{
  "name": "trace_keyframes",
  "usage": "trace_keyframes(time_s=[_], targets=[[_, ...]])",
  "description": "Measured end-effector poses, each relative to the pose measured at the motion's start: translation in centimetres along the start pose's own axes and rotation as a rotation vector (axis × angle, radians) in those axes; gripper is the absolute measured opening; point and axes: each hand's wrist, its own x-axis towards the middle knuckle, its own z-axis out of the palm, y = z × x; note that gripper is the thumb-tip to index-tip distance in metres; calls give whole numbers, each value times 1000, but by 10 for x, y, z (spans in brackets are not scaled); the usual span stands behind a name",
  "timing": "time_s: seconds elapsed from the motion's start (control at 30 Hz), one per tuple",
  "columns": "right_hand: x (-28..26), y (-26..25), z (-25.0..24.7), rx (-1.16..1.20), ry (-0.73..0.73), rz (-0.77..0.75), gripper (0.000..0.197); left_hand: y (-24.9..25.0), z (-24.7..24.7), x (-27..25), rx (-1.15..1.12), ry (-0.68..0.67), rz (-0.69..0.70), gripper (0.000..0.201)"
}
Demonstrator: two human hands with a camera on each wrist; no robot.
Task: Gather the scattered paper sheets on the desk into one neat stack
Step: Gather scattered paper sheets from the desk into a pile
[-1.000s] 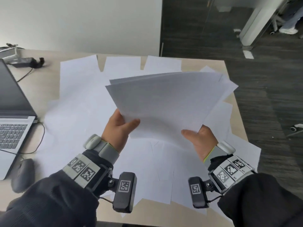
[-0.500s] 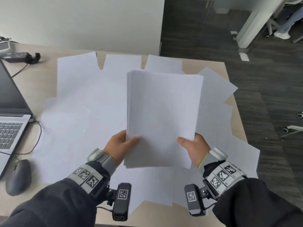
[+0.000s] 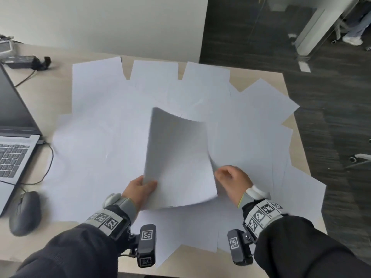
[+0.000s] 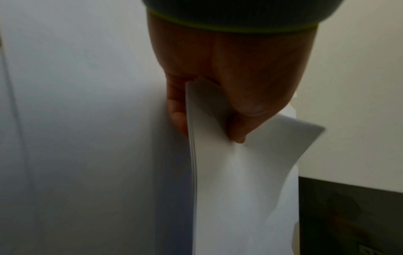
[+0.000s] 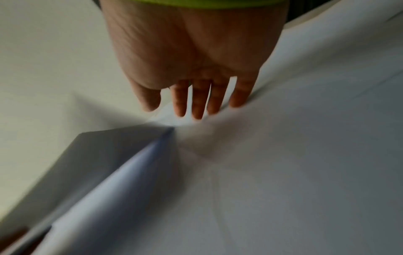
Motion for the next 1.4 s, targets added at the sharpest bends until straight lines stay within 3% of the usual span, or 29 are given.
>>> trace_keyframes(time_s=[0.13, 0.27, 0.47, 0.6, 0.73, 0.9, 1.07, 1.13, 1.27, 1.4], targets=[[-5, 13, -3, -495, -16, -2, 73, -3, -24, 9, -1, 70, 30, 8], [-10, 23, 6, -631, -63, 55, 103, -2, -33, 9, -5, 77, 37, 16], [-5, 26, 8, -596, 62, 149, 102, -7, -33, 11, 28, 53, 43, 12], [3, 28, 2, -595, 31, 229, 111, -7, -31, 12, 33, 30, 43, 12], [4, 28, -3, -611, 24, 230, 108, -7, -30, 10, 35, 28, 44, 13], [5, 30, -15, -575, 58, 221, 87, -4, -21, 5, 23, 7, 48, 10], [5, 17, -28, -281, 195, 158, 35, -1, -2, 3, 31, -36, 35, 10], [2, 12, -25, -154, 224, 133, 42, 1, 8, -1, 35, -63, 22, 20], [-8, -2, -8, -105, 174, -20, 77, 7, 38, -10, 52, -139, 23, 49], [-14, -18, 13, -330, -69, -116, 104, 12, 66, -17, 25, -170, -37, 36]])
